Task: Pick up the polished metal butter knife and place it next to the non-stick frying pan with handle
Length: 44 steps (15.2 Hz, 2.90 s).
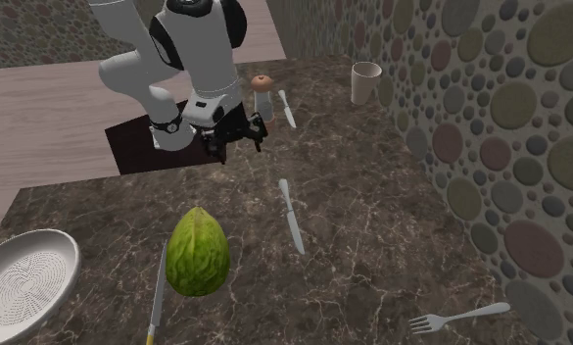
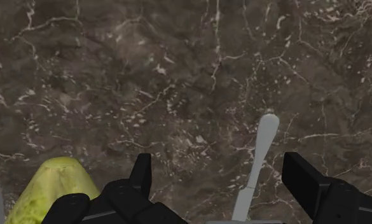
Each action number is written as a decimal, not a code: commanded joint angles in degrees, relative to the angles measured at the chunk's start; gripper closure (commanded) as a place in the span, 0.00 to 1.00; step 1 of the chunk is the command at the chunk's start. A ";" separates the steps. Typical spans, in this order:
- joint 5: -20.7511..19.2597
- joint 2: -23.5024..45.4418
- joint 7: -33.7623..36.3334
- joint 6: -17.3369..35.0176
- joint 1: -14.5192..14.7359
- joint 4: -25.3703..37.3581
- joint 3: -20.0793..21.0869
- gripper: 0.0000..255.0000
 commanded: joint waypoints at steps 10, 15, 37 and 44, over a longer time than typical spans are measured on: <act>0.41 25.38 7.60 4.81 0.93 20.63 0.43 0.00; 0.46 31.54 9.01 5.96 1.49 25.72 0.26 0.00; 0.26 33.77 9.02 9.25 1.85 24.67 0.22 1.00; 0.30 31.82 9.52 5.49 1.84 26.53 0.32 1.00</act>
